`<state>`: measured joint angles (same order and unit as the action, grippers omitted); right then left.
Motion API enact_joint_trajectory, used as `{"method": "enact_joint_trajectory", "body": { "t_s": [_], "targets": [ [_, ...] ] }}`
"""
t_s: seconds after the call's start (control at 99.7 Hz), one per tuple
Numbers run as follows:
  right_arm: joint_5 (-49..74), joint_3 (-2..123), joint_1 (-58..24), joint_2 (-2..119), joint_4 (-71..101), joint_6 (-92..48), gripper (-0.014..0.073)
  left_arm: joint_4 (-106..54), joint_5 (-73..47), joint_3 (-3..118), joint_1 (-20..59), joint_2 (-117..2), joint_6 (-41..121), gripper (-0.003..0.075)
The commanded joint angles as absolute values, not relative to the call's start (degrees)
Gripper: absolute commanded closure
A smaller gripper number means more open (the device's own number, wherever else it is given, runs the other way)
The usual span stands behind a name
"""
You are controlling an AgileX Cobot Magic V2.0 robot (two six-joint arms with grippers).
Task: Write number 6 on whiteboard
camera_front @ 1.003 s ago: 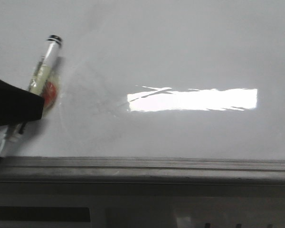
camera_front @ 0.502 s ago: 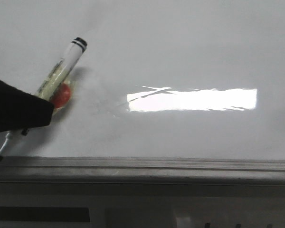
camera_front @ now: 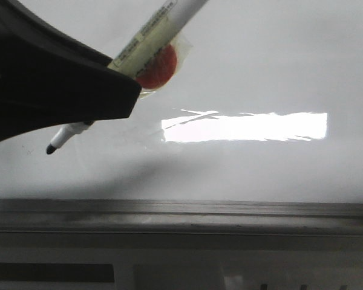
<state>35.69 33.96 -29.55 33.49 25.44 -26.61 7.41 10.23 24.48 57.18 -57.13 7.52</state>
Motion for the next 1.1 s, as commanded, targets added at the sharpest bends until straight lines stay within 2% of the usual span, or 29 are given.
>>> {"method": "enact_joint_trajectory", "body": {
  "t_s": [0.0,0.01,0.08,0.16,0.401,0.622,0.672,0.722,0.772,0.822,0.843,0.993,1.043,1.093],
  "targets": [
    [31.3,37.4,-33.2,37.0,28.1,-29.5,0.0456,8.3,15.9,26.4,57.6,-56.3,7.5,0.0741],
    [31.1,37.7,-33.8,37.5,28.1,-29.6,0.0416,8.3,16.0,26.4,57.6,-56.3,7.5,0.0741],
    [31.0,39.0,-36.9,39.9,28.3,-29.6,0.03,9.2,17.0,26.4,57.6,-56.3,7.5,0.0741],
    [29.3,40.4,-40.8,43.1,28.8,-29.6,0.0214,10.6,17.3,26.4,57.6,-56.3,7.5,0.0741],
    [20.3,43.4,-48.8,50.7,30.8,-29.6,0.0209,16.2,20.8,26.4,58.5,-56.3,7.5,0.0741],
    [18.1,45.8,-49.2,54.7,32.7,-29.6,0.0212,16.9,21.0,26.4,60.6,-56.3,7.5,0.0741],
    [18.4,46.1,-49.2,55.2,32.7,-29.6,0.0246,16.9,21.0,26.4,60.6,-56.3,7.5,0.0741],
    [18.2,46.1,-49.2,55.7,32.7,-29.6,0.0326,16.9,21.0,26.4,60.6,-56.3,7.5,0.0741],
    [18.2,46.1,-49.2,55.9,32.7,-29.6,0.0454,16.9,21.0,26.4,60.6,-56.3,7.5,0.0741],
    [18.3,46.1,-49.2,56.1,32.7,-29.6,0.0629,16.9,21.0,26.4,60.6,-56.3,7.5,0.0741],
    [18.4,46.1,-49.2,56.0,32.7,-29.5,0.0663,16.9,21.0,26.4,60.6,-56.3,7.5,0.0741],
    [18.1,46.1,-49.2,56.1,32.7,-29.5,0.0655,16.7,21.0,26.4,60.6,-56.3,7.5,0.072],
    [18.0,46.1,-49.2,56.1,32.7,-29.5,0.0655,16.7,21.0,26.4,60.6,-56.3,7.5,0.0664],
    [17.9,46.1,-49.2,56.1,32.7,-29.5,0.0655,16.7,21.0,26.4,60.6,-56.3,7.5,0.0575]
  ]
}}
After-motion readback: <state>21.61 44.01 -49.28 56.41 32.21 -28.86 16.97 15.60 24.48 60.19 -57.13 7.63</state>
